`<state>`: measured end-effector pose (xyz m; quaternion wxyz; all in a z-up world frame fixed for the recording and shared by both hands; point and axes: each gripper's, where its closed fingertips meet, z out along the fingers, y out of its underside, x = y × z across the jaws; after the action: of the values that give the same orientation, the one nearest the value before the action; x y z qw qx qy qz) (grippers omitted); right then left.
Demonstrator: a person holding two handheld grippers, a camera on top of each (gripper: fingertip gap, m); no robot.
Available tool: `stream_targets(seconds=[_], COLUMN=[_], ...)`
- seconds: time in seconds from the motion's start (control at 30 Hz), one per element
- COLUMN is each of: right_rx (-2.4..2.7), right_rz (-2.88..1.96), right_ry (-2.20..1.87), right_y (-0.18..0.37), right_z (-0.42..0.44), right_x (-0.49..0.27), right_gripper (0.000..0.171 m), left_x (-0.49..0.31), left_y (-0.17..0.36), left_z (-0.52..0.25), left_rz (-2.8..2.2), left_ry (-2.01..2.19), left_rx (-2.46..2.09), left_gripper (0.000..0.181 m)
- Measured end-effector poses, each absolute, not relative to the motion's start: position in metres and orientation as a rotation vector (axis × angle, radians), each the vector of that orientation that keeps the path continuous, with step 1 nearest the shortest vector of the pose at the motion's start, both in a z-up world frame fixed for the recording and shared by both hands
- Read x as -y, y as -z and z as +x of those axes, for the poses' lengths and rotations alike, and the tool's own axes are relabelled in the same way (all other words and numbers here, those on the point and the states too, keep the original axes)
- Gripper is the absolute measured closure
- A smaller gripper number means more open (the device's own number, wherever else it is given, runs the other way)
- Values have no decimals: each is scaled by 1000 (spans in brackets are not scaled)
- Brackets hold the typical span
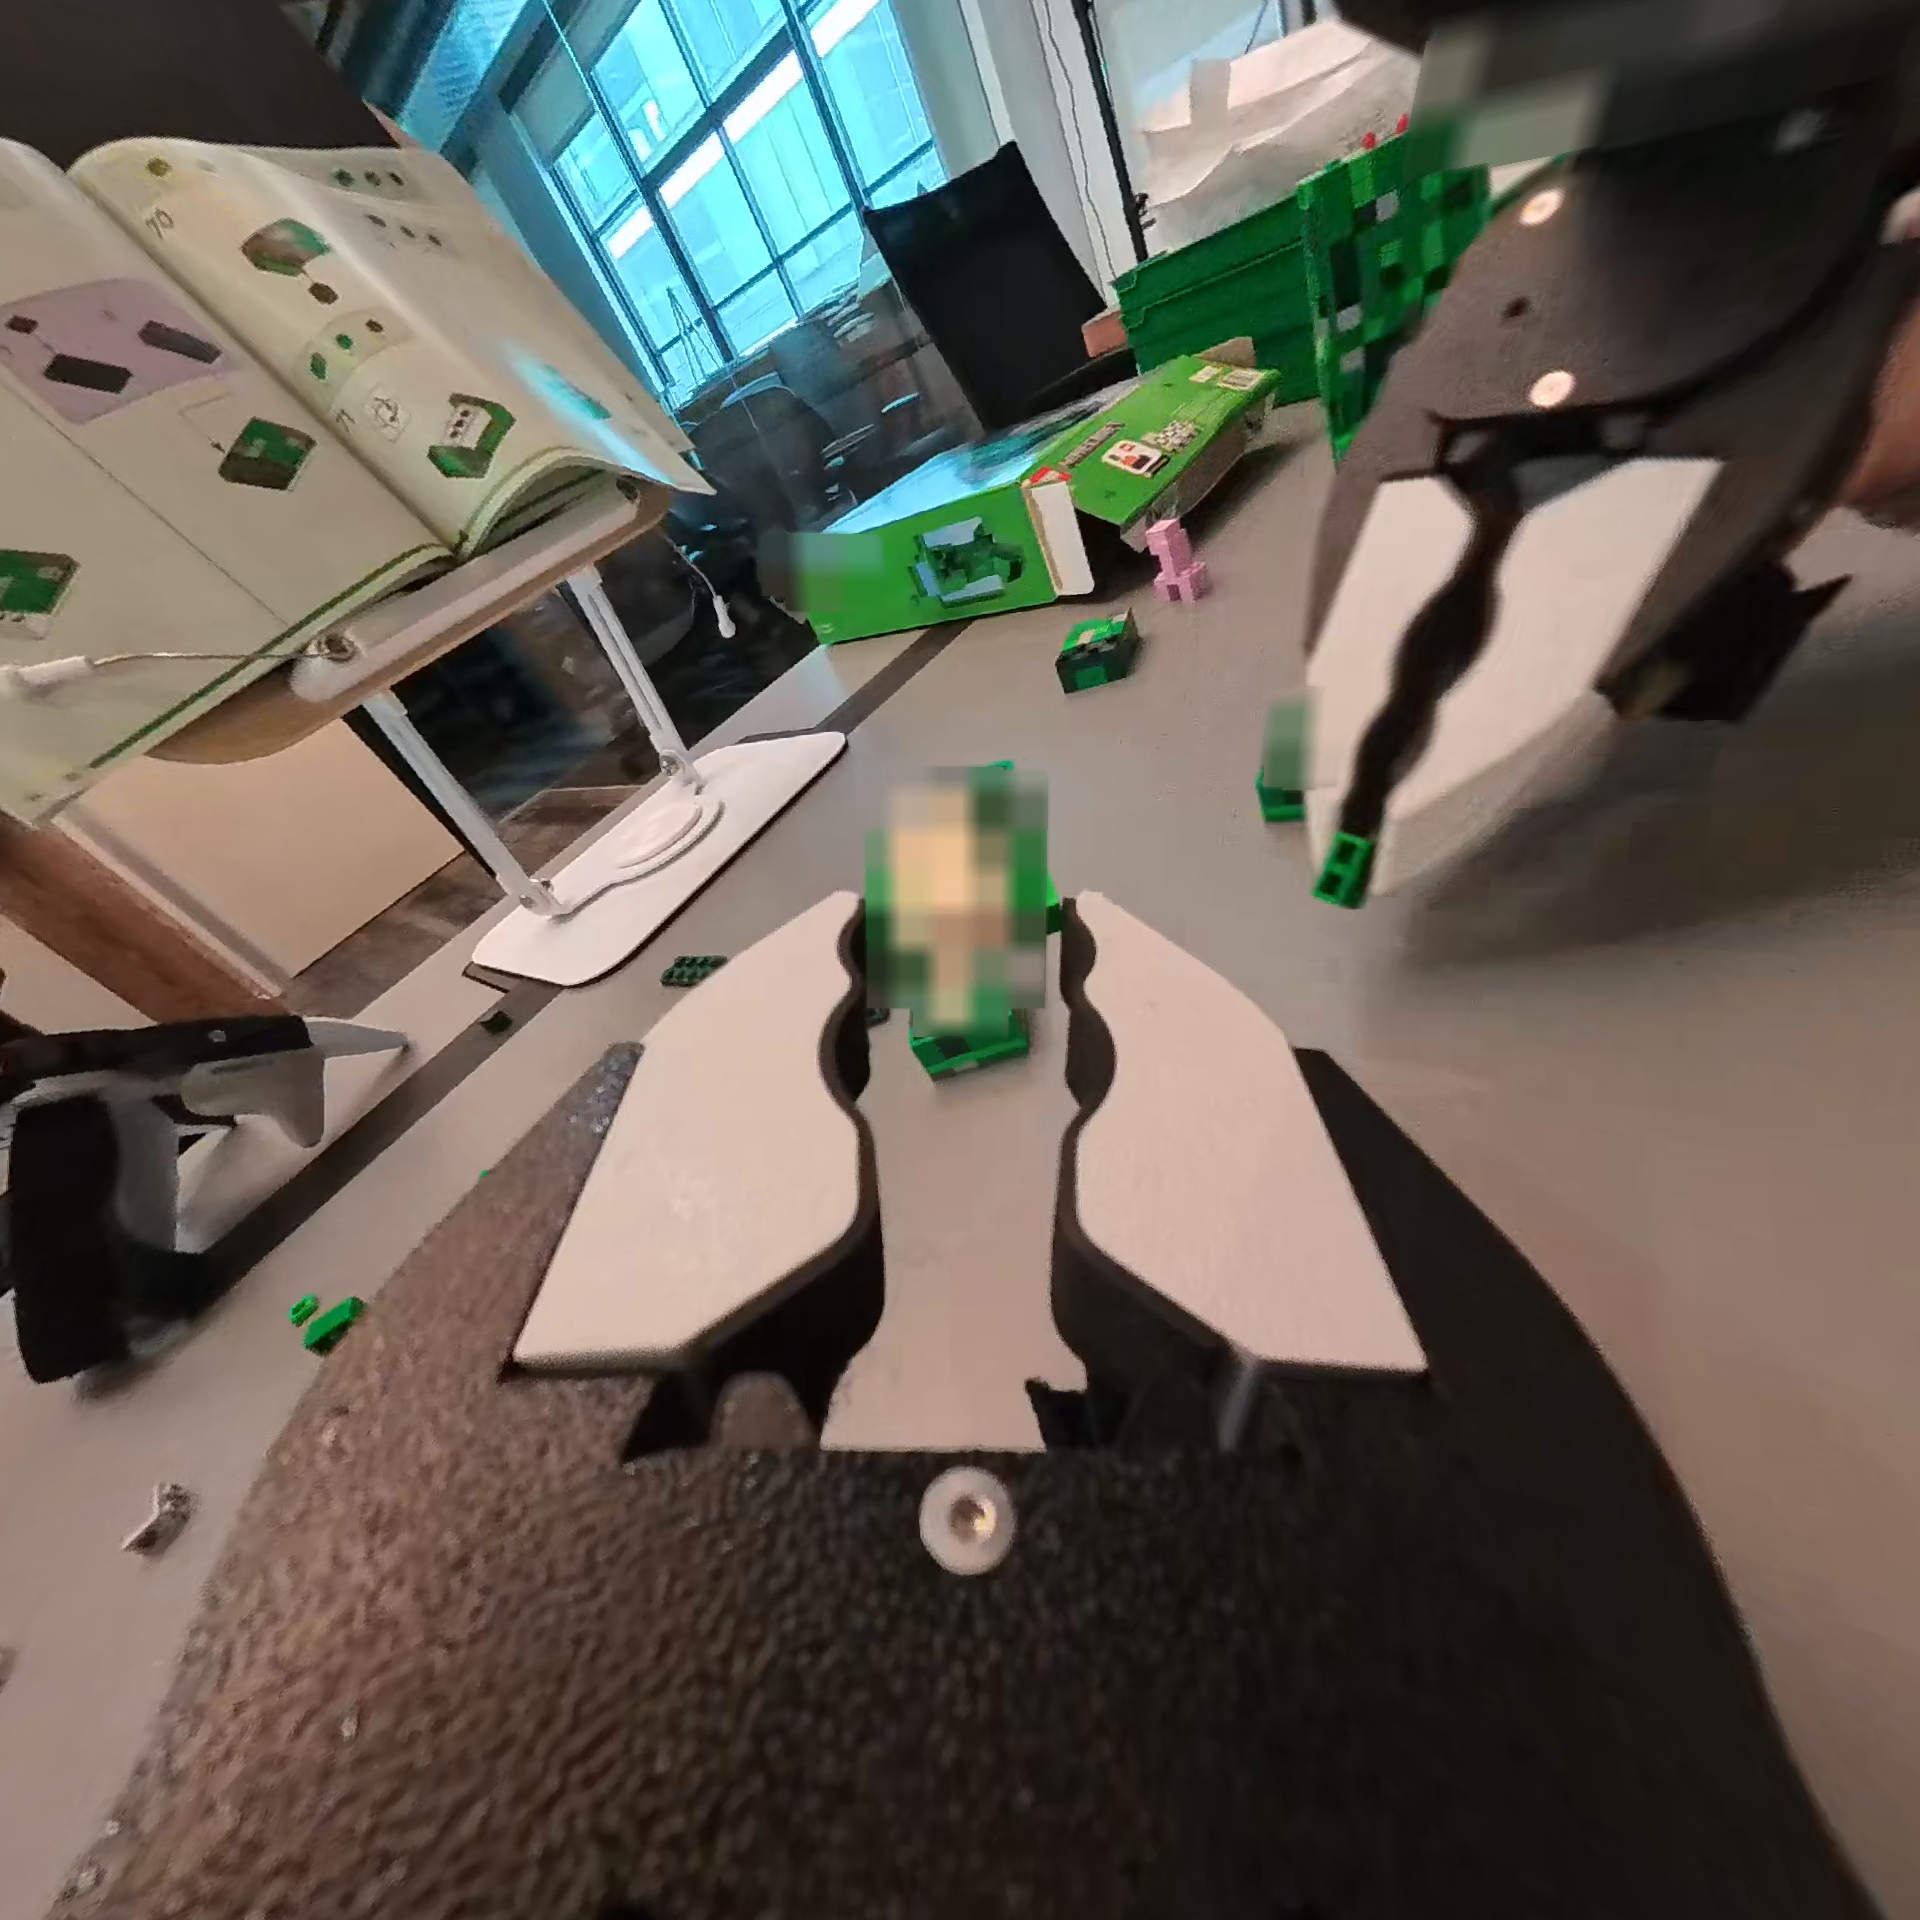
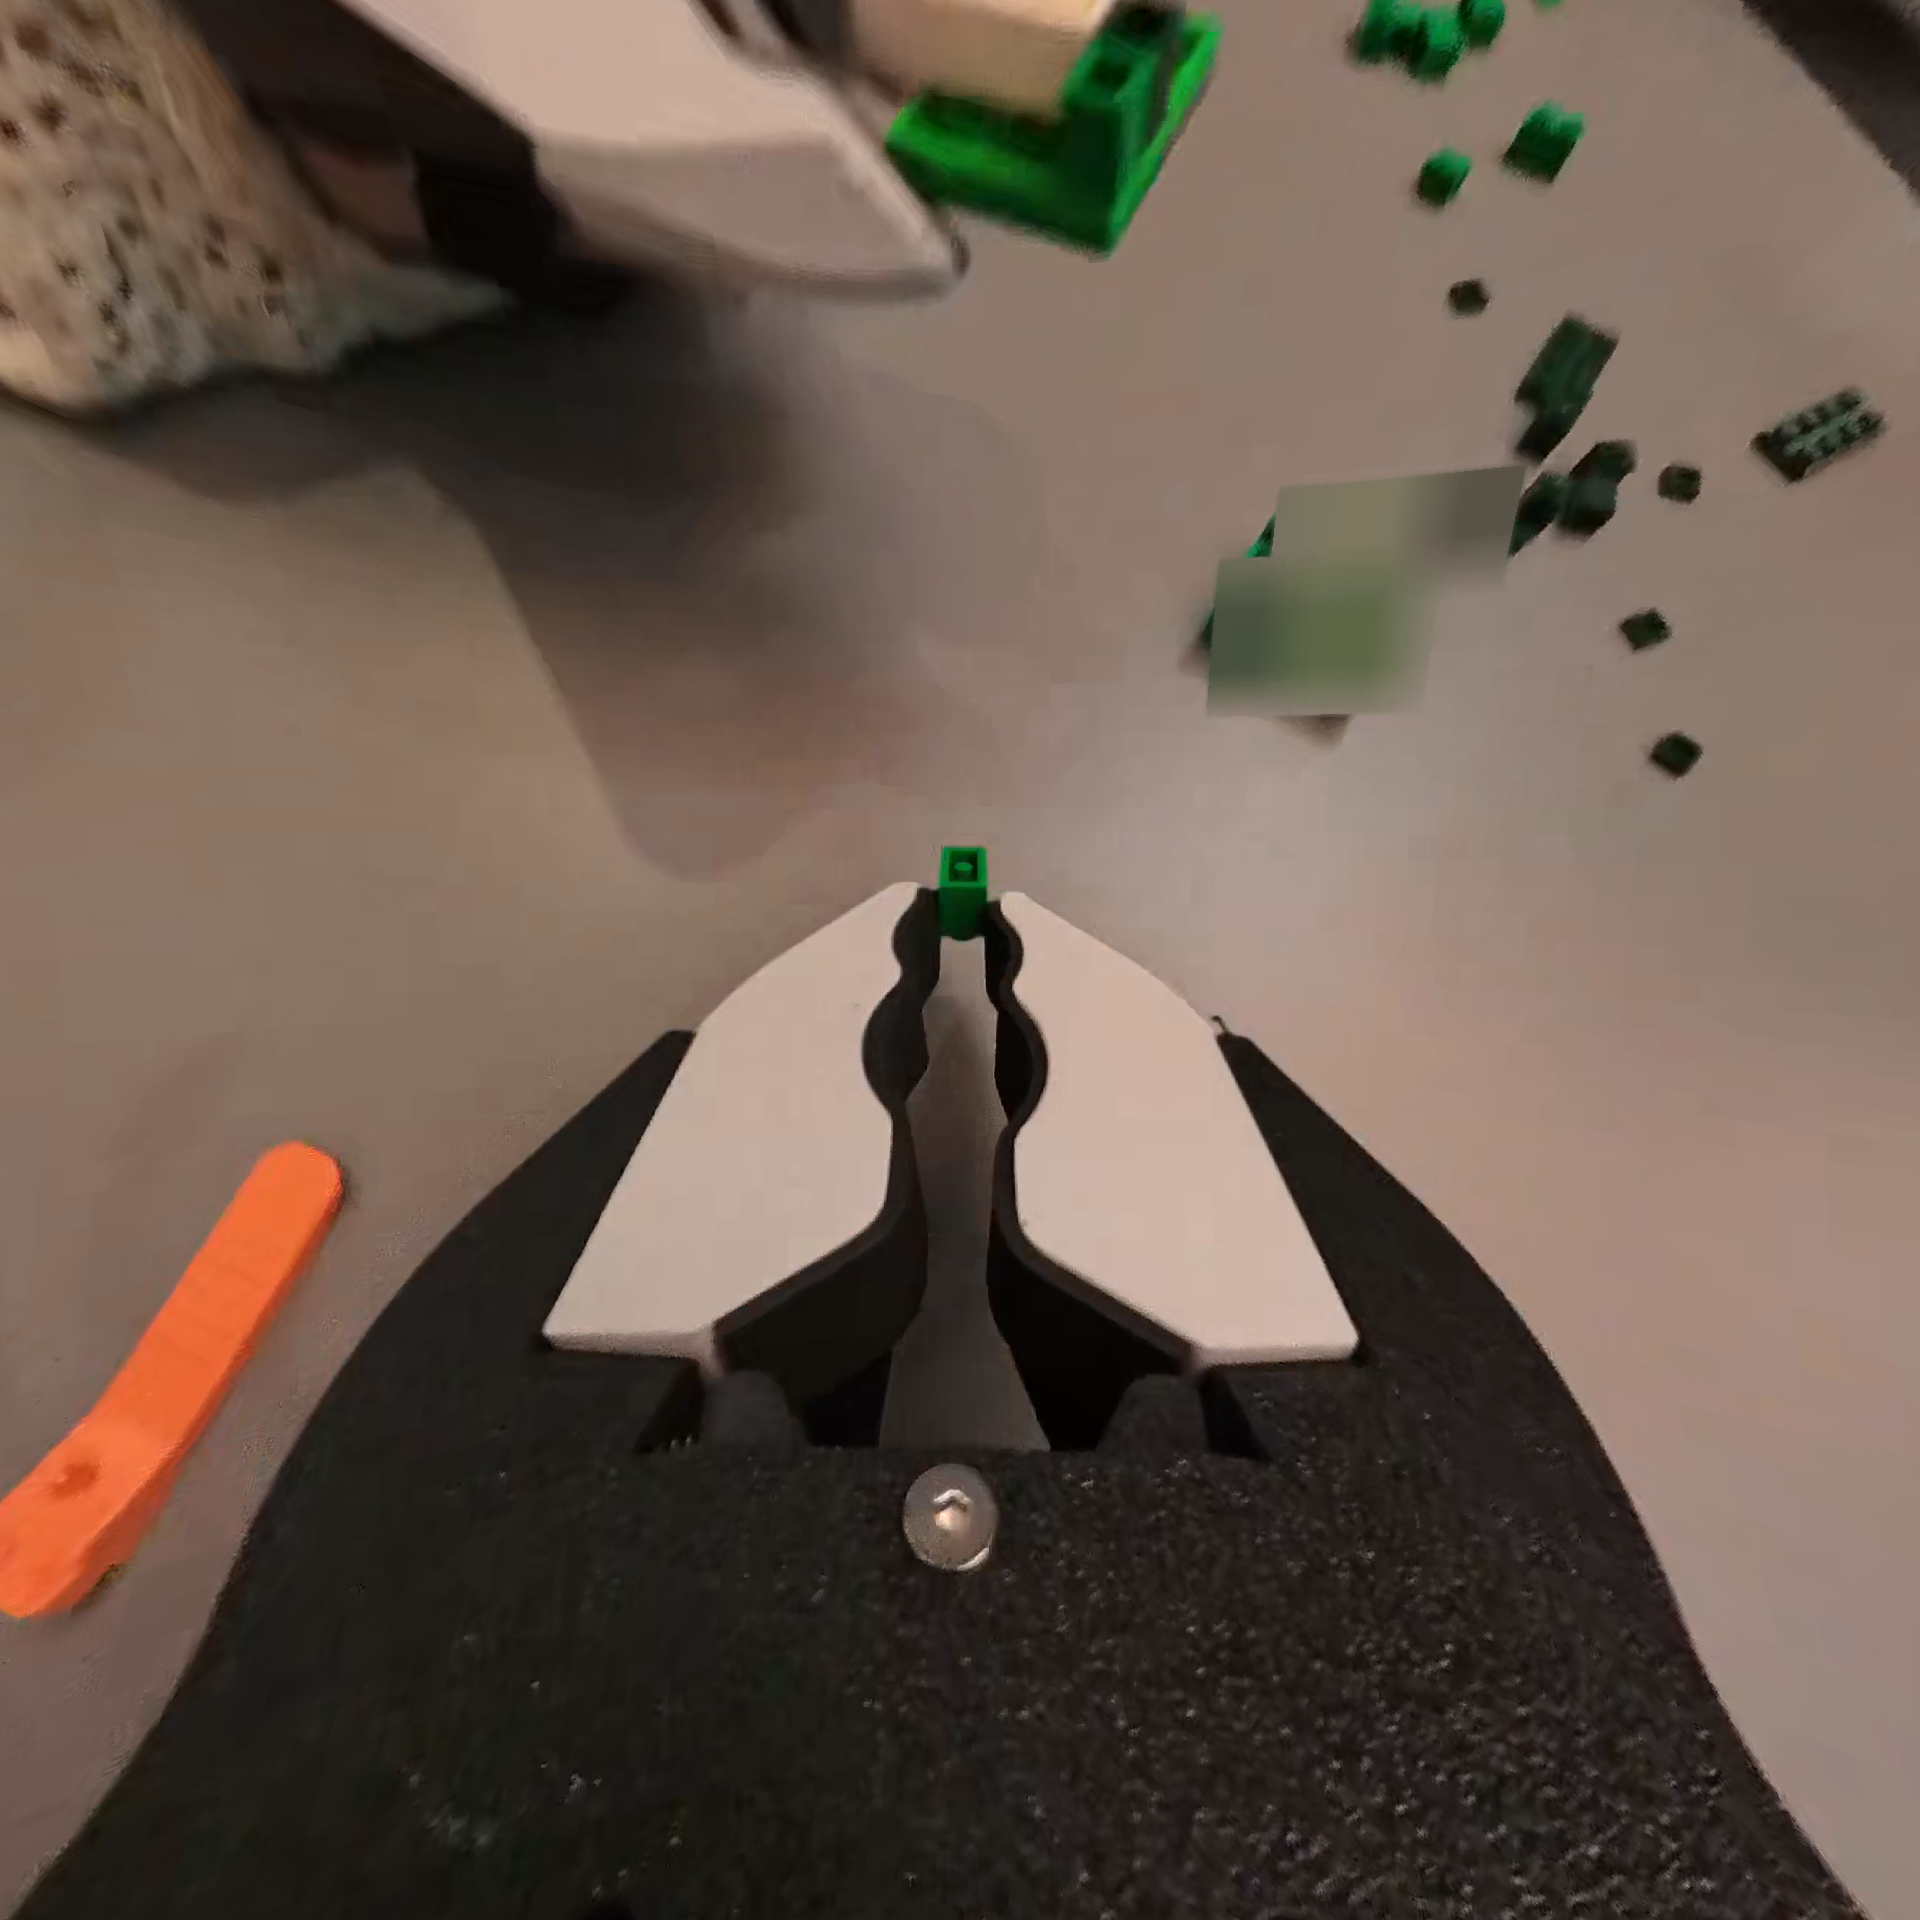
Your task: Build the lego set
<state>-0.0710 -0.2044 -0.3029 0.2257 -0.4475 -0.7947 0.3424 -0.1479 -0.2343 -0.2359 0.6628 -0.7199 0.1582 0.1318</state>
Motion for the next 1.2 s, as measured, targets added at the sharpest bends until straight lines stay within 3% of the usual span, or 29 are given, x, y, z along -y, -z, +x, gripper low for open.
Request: stream_targets(seconds=[0.3, 0.47, 0.67, 0.8, 1.2], right_rx=[2219, 2282, 2341, 2442, 2523], right_rz=[-1239, -1210, -1285, -1079, -1155], right_ry=[-857, -815, -786, -620, -920], right_y=[323, 323, 316, 307, 317], right_z=[-49, -41, -34, -25, -21], right_x=[204, 200, 198, 185, 205], right_gripper=[162, 147, 151, 149, 152], left_x=[232, 231, 230, 229, 228], left_y=[242, 244, 246, 252, 258], left_z=[-139, -135, -134, -124, -112], left_rz=[-1639, -1641, -1643, -1645, -1652], left_ry=[-305, -287, -287, -246, -191], left_rx=[-421, -451, -474, -550, -617], left_gripper=[147, 147, 147, 147, 147])
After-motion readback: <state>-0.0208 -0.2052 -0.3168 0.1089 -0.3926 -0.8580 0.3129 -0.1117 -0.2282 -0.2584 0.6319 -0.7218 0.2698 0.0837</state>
